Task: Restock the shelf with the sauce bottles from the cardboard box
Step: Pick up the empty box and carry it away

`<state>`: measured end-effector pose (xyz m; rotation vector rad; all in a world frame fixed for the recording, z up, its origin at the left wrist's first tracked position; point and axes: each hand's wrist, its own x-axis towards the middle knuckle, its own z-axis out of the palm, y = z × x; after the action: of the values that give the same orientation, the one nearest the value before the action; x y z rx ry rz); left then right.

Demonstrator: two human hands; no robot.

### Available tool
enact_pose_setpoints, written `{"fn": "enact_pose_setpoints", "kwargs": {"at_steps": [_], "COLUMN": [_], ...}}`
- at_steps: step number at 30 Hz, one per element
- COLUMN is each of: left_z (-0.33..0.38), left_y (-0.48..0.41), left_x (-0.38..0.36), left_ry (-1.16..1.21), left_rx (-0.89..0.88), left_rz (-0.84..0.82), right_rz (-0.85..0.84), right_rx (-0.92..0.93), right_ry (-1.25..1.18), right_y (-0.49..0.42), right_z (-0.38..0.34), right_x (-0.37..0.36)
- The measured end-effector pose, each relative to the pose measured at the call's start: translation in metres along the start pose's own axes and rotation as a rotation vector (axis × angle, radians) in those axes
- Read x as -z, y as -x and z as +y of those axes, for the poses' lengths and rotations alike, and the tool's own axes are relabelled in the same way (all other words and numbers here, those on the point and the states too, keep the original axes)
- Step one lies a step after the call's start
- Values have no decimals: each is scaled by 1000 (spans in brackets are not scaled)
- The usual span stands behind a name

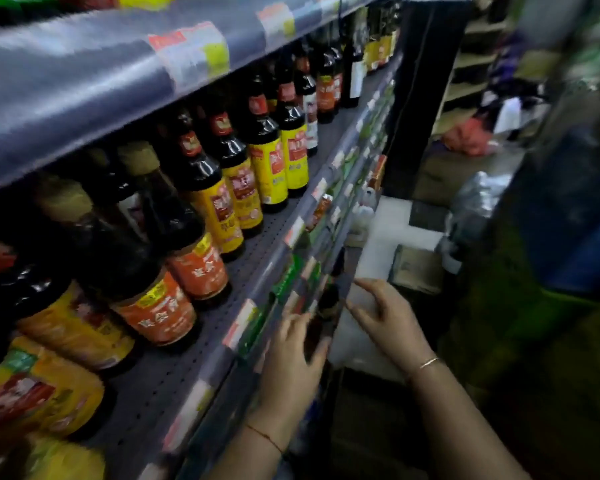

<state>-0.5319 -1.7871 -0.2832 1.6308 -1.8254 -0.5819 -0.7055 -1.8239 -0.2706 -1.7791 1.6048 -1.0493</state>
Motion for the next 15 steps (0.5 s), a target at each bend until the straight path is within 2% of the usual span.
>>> {"fn": "enact_pose_setpoints", "kwargs": {"at_steps": [5,15], "left_z": [-16,-87], "left_y": [-11,-18], "left_x": [-73,-229], "left_ry": [-132,-370], "left_rx": [-85,-57], "left_rz": [-205,-610], "right_rz": [-86,-248], "right_rx": [-222,-633], "right_ry": [321,429], "right_y": [46,104], "right_z": [79,240], "right_x": [11,-27]}}
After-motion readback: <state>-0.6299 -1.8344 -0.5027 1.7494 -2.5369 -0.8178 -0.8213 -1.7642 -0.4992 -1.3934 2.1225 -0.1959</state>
